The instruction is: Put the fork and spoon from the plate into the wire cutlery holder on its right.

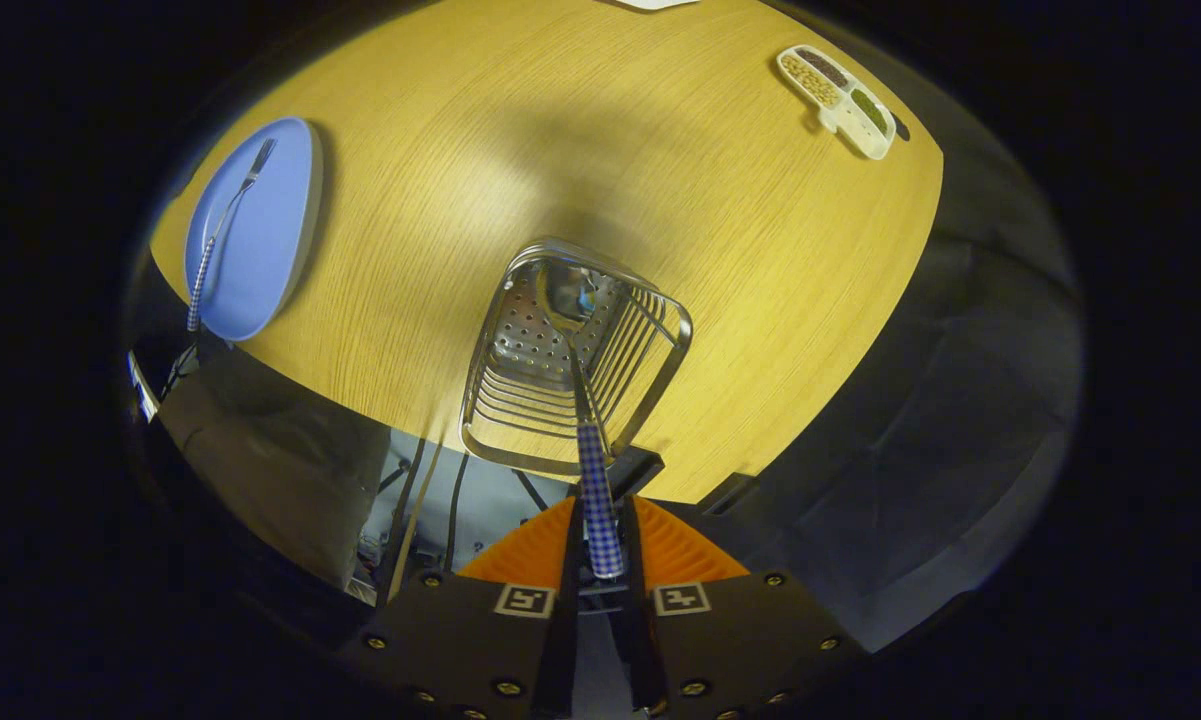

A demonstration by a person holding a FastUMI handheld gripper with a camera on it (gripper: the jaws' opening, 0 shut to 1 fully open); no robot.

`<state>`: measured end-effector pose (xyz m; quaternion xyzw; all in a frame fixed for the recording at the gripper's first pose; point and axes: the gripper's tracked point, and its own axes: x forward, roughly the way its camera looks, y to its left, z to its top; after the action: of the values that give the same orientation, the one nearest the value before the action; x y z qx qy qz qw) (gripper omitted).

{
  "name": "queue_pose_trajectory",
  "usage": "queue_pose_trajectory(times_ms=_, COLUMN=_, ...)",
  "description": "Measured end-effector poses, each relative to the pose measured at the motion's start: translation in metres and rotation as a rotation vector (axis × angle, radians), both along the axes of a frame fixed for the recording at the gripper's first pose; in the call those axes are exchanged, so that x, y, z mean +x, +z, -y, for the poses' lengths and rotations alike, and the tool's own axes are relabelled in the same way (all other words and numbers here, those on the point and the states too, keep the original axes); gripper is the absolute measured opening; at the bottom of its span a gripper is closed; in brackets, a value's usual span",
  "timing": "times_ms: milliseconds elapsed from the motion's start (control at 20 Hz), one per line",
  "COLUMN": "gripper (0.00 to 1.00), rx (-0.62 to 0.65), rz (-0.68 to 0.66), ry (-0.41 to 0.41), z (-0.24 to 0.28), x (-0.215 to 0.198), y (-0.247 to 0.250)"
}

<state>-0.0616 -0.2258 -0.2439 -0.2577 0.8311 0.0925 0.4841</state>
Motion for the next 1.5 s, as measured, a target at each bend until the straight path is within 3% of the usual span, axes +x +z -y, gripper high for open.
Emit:
queue_pose_trajectory(times_ms=50, gripper=0.3, rx=0.011, rz=0.008, ry=-0.014, z=-0.002, x=-0.002, y=0.004)
queue_pose_trajectory(times_ms=150, gripper=0.33, rx=0.027, rz=0.038, ry=-0.036, z=-0.008, x=0.002, y=0.012)
queue_pose_trajectory(times_ms=250, gripper=0.46, rx=0.039, rz=0.069, ry=-0.045, z=-0.009, x=0.001, y=0.022)
queue_pose_trajectory(times_ms=300, gripper=0.61, rx=0.053, rz=0.085, ry=-0.054, z=-0.013, x=0.0, y=0.028)
queue_pose_trajectory(times_ms=350, gripper=0.66, rx=0.068, rz=0.106, ry=-0.06, z=-0.019, x=0.001, y=0.036)
queue_pose_trajectory(times_ms=400, gripper=0.81, rx=0.092, rz=0.135, ry=-0.067, z=-0.026, x=0.003, y=0.042)
queue_pose_trajectory(times_ms=500, gripper=0.99, rx=0.14, rz=0.207, ry=-0.078, z=-0.041, x=0.012, y=0.051)
queue_pose_trajectory(times_ms=850, gripper=0.97, rx=0.276, rz=0.358, ry=-0.136, z=-0.115, x=0.018, y=0.062)
queue_pose_trajectory(times_ms=1150, gripper=0.97, rx=0.351, rz=0.321, ry=-0.133, z=-0.178, x=0.001, y=0.048)
queue_pose_trajectory(times_ms=1500, gripper=0.97, rx=0.404, rz=0.284, ry=-0.193, z=-0.246, x=-0.014, y=0.022)
